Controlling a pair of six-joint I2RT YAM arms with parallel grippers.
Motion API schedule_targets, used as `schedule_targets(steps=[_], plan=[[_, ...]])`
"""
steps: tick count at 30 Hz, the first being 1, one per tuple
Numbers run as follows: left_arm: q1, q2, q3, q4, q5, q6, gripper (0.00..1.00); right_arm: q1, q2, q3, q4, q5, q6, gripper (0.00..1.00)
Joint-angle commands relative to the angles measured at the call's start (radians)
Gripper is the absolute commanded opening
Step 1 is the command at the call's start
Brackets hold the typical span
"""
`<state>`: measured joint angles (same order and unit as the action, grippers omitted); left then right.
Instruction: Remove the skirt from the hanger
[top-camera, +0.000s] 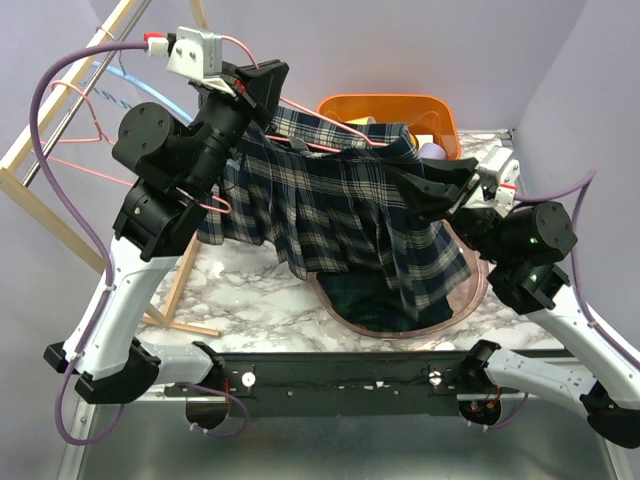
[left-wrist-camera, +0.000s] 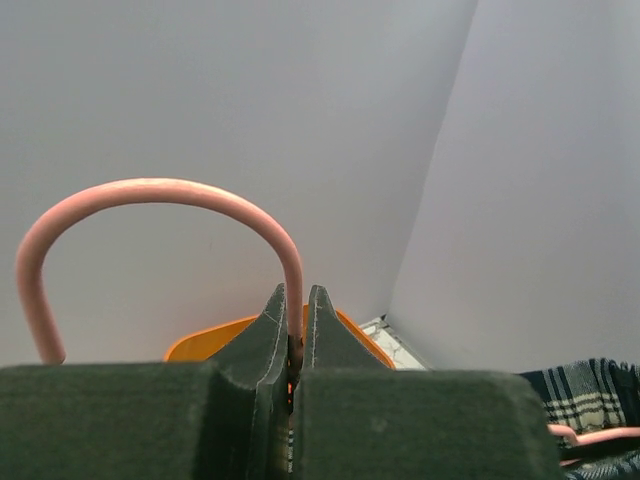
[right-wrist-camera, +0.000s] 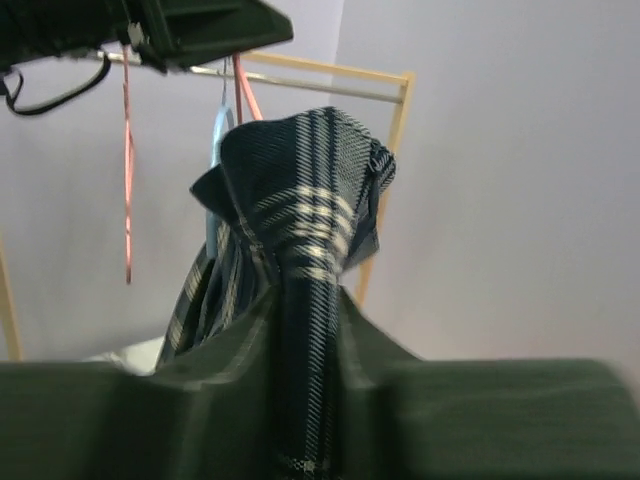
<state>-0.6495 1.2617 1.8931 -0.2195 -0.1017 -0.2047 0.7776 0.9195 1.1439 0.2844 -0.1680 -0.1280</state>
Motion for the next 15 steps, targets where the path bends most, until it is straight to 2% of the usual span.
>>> schedule_targets(steps=[1,5,7,10,11,12,13,14,15], plan=[[-0.002,0.031,0.084,0.045,-0.039,0.010,0.00,0.000,-0.090,-0.084,-0.163,0.064,0.045,0.23],[-0.004,0.056,0.110,0.046,-0.053,0.019,0.00,0.000,-0.146,-0.141,-0.197,0.122,0.074,0.14],[-0.004,0.068,0.116,0.043,-0.073,0.037,0.00,0.000,-0.174,-0.156,-0.223,0.162,0.083,0.03],[-0.004,0.083,0.129,0.039,-0.111,0.063,0.00,0.000,-0.206,-0.165,-0.254,0.250,0.116,0.01],[-0.004,0.088,0.138,0.035,-0.124,0.068,0.00,0.000,-0.211,-0.162,-0.263,0.272,0.122,0.03],[-0.004,0.090,0.146,0.028,-0.141,0.070,0.00,0.000,-0.215,-0.159,-0.271,0.289,0.125,0.24],[-0.004,0.099,0.152,0.023,-0.145,0.071,0.00,0.000,-0.222,-0.164,-0.277,0.307,0.155,0.36],[-0.004,0.102,0.165,0.020,-0.147,0.070,0.00,0.000,-0.229,-0.168,-0.275,0.303,0.159,0.43],[-0.004,0.105,0.173,0.016,-0.138,0.067,0.00,0.000,-0.231,-0.180,-0.272,0.292,0.163,0.43]])
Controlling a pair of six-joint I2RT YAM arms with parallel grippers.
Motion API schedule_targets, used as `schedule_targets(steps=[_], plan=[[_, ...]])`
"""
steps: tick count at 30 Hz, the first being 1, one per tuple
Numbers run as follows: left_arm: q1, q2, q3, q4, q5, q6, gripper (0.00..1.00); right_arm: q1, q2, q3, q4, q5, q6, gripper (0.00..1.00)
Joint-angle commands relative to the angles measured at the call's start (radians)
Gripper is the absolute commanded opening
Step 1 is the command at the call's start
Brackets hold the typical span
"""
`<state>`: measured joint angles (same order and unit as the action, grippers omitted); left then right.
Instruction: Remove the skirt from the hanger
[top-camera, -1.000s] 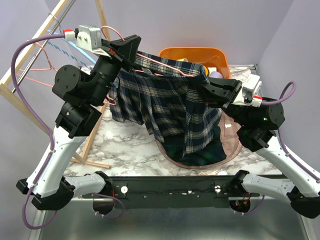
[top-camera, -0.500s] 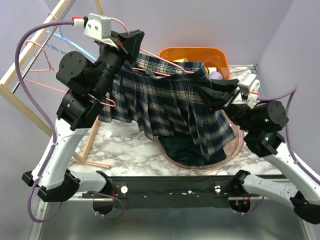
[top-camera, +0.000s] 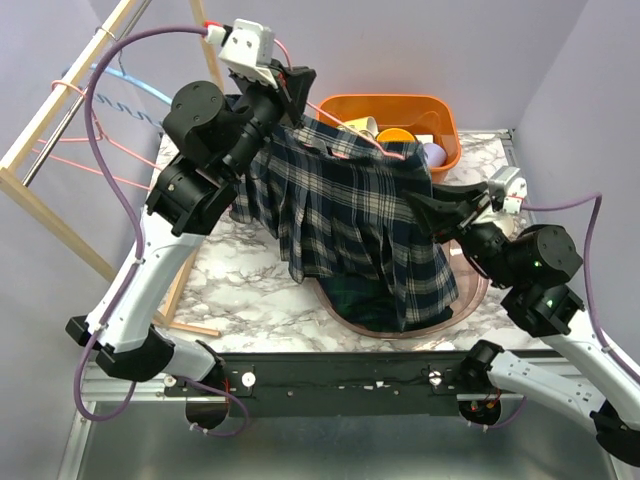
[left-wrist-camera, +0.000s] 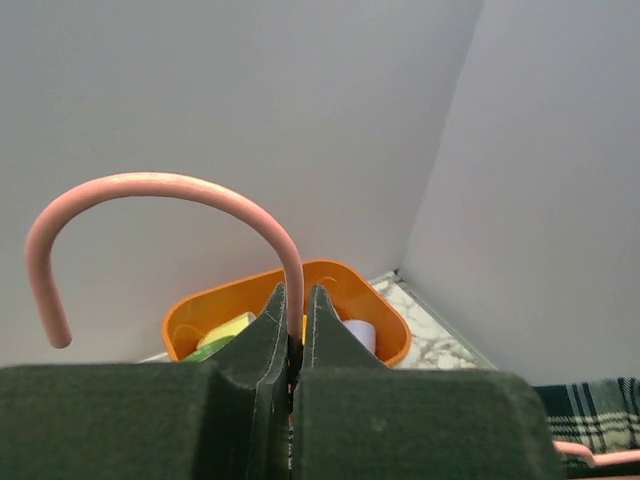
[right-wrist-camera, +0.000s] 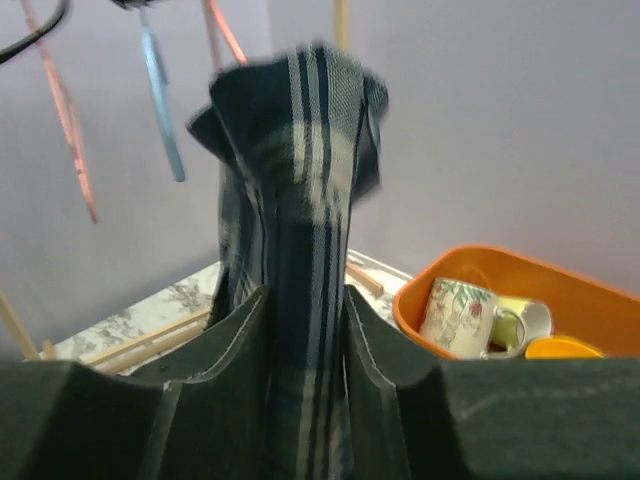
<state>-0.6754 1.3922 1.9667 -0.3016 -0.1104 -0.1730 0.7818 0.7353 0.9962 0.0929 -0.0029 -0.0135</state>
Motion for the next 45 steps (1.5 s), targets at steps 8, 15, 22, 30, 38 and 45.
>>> schedule_targets(steps=[8,15,22,30,38,45], plan=[[0.022,-0.005,0.133,0.085,-0.098,0.007,0.00,-0.004,-0.010,-0.057,-0.082,0.080,0.076,0.18],[0.022,-0.010,0.132,0.085,-0.127,0.030,0.00,-0.004,-0.016,-0.044,-0.081,0.214,0.107,0.01],[0.023,0.088,0.291,0.015,-0.261,0.078,0.00,-0.006,-0.099,-0.137,-0.029,0.642,0.178,0.01],[0.030,0.114,0.373,0.011,-0.250,-0.014,0.00,-0.006,-0.148,-0.180,0.016,0.586,0.172,0.01],[0.030,-0.030,0.206,0.143,-0.060,-0.313,0.00,-0.007,-0.050,-0.021,0.025,0.301,0.055,0.01],[0.030,-0.082,0.164,0.226,0.037,-0.450,0.00,-0.006,0.097,0.162,0.057,0.271,0.024,0.01]])
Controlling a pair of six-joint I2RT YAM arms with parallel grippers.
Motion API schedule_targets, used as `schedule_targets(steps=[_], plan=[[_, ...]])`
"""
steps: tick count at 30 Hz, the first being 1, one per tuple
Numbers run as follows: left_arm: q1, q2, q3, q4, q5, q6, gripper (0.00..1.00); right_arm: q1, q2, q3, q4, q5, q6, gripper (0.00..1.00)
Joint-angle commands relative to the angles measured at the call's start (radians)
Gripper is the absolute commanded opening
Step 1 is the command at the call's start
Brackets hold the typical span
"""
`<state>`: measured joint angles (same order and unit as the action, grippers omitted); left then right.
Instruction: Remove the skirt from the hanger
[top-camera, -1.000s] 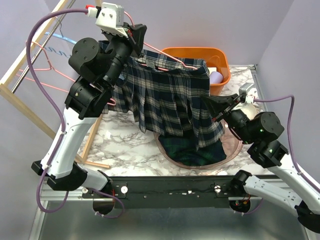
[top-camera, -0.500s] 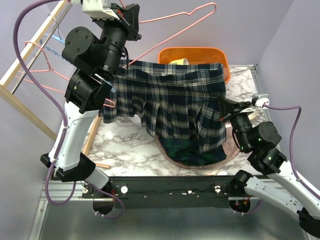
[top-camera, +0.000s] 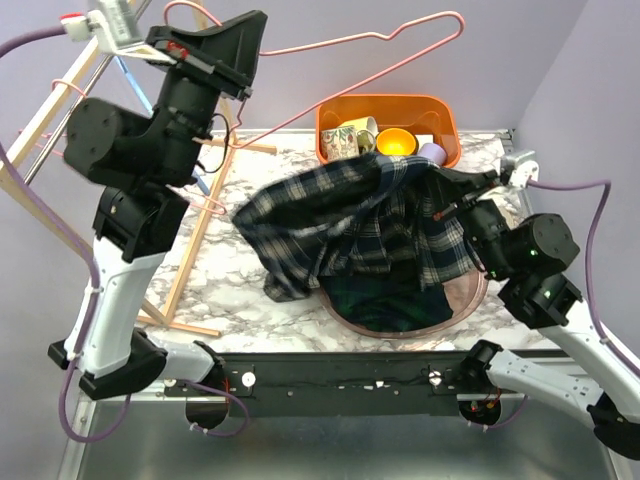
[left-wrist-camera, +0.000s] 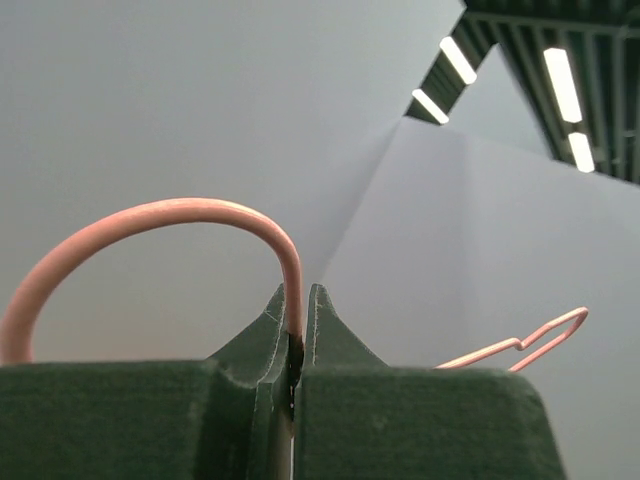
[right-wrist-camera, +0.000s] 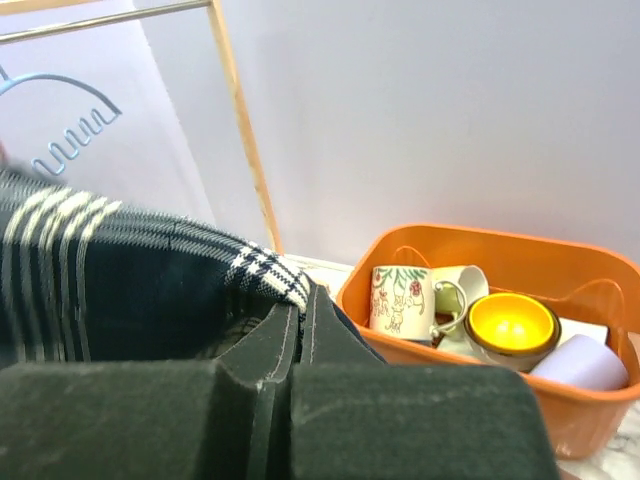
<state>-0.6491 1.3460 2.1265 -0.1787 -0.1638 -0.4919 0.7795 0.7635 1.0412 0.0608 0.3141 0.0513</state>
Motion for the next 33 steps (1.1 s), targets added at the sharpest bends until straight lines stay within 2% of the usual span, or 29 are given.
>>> schedule_targets(steps=[1,8,12,22,27,33], plan=[[0.003,-0.047,0.003,0.108,0.093,-0.132,0.00,-0.003,0.088,0.176,0.086,-0.044,-0.074,0.01],[0.003,-0.142,-0.055,0.119,0.093,-0.113,0.00,-0.003,0.256,0.480,0.071,-0.118,-0.125,0.01],[0.005,-0.223,-0.147,0.128,0.089,-0.088,0.00,-0.003,0.327,0.595,0.106,-0.063,-0.166,0.01],[0.003,-0.340,-0.204,0.091,0.164,-0.080,0.00,-0.005,0.436,0.853,0.122,-0.001,-0.249,0.01],[0.003,-0.358,-0.224,0.056,0.202,-0.042,0.00,-0.003,0.436,0.890,0.102,0.028,-0.335,0.01],[0.003,-0.390,-0.266,0.038,0.230,-0.001,0.00,-0.003,0.408,0.876,0.030,0.036,-0.352,0.01]])
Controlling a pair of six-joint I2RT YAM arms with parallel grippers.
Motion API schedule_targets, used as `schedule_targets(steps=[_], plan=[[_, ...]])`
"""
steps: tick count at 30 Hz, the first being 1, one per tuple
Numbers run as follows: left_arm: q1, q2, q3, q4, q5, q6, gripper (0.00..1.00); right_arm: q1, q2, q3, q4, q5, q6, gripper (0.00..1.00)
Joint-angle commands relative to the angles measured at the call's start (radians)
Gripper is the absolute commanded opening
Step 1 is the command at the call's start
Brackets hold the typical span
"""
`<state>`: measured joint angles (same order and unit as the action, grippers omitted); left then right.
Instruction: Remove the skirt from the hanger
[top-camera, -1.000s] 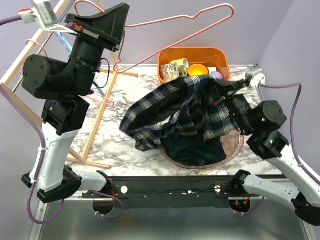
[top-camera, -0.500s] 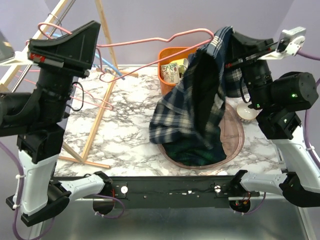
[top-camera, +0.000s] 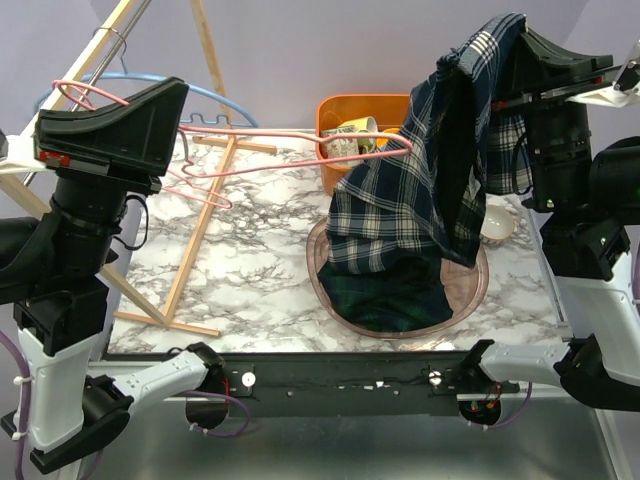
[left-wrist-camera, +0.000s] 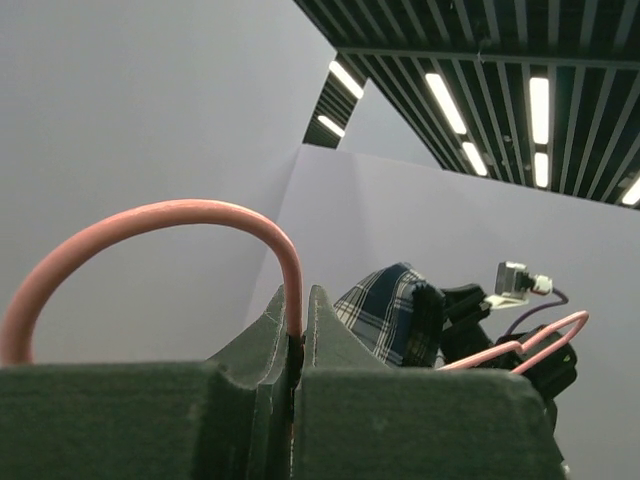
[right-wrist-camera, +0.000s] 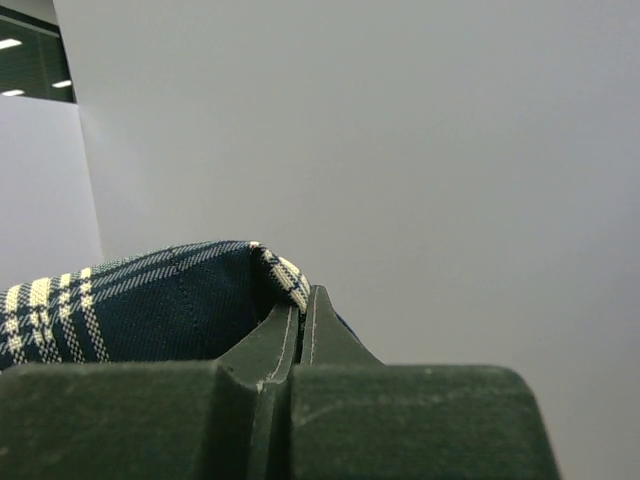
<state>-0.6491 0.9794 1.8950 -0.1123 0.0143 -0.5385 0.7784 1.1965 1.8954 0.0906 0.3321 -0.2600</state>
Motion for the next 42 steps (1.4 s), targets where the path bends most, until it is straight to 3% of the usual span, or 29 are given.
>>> schedule_targets(steps=[1,16,42], plan=[[0.003,-0.030,-0.036,-0.033,0.056,0.052,0.00,-0.002,-0.026,0.022,-0.014,0.013,-0.048,0.01],[0.003,-0.085,-0.025,-0.133,0.139,0.132,0.00,-0.002,0.014,0.134,-0.046,0.068,-0.346,0.01],[0.003,-0.134,-0.030,-0.138,0.115,0.157,0.00,-0.002,-0.084,0.099,-0.069,0.061,-0.412,0.01]])
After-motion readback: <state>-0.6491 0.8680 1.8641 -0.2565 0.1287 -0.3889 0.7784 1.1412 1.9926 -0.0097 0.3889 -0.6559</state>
